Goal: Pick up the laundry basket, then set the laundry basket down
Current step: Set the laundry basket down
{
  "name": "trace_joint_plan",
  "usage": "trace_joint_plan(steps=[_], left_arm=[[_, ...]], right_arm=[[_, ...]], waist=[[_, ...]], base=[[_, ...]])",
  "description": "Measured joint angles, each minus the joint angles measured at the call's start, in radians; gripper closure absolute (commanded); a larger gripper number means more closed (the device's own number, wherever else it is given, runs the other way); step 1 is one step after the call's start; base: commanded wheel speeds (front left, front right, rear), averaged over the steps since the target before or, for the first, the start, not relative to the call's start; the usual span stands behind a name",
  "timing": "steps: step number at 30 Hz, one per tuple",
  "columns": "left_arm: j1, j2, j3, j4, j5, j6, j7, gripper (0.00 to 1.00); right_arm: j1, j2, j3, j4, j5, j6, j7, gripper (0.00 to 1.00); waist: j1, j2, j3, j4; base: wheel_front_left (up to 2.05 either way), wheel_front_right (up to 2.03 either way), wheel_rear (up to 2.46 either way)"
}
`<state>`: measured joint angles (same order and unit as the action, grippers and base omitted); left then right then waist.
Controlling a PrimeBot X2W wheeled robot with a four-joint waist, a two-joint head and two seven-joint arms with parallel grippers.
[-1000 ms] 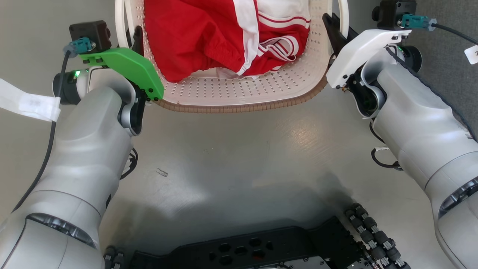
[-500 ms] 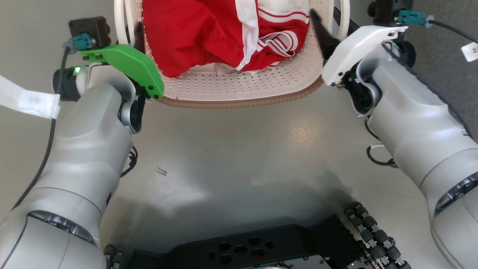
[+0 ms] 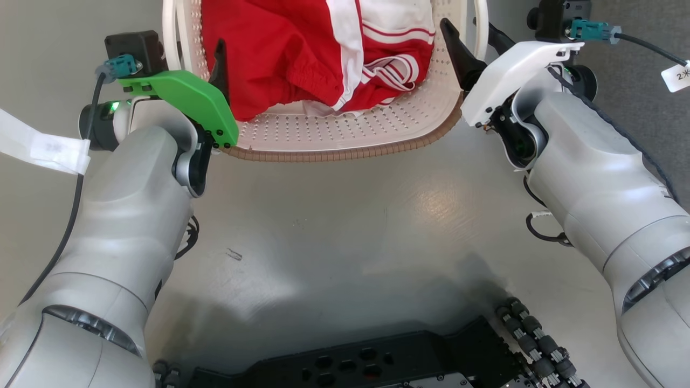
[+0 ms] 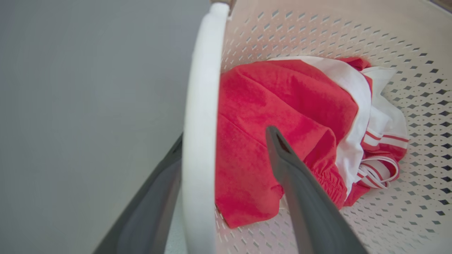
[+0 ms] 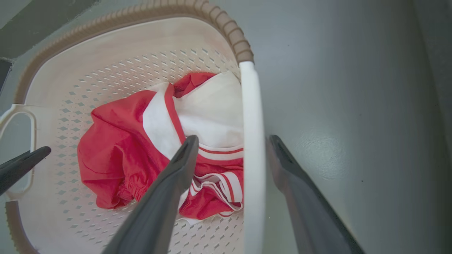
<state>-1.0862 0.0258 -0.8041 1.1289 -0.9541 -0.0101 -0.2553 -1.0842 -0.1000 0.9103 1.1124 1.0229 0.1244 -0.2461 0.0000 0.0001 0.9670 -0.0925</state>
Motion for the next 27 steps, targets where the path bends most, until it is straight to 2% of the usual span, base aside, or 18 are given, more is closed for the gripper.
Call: trace_joint_plan(steps=[14, 27], left_arm=[[0.042, 0.0, -0.004, 0.045, -0.005, -0.009, 0.0, 0.0], [0.1, 0.0, -0.016, 0.046, 0.002, -0.042, 0.0, 0.0]], right_arm=[[0.028, 0.004, -0.002, 0.036, 0.017, 0.0, -0.001, 0.0], [0.091, -0.007, -0.012, 0.054, 0.025, 0.0, -0.004, 0.0]], waist=[[0.0, 0.0, -0.082, -0.006], [0.0, 0.0, -0.21, -0.007]], base=[[0.0, 0.0, 0.0], [0.0, 0.0, 0.0]])
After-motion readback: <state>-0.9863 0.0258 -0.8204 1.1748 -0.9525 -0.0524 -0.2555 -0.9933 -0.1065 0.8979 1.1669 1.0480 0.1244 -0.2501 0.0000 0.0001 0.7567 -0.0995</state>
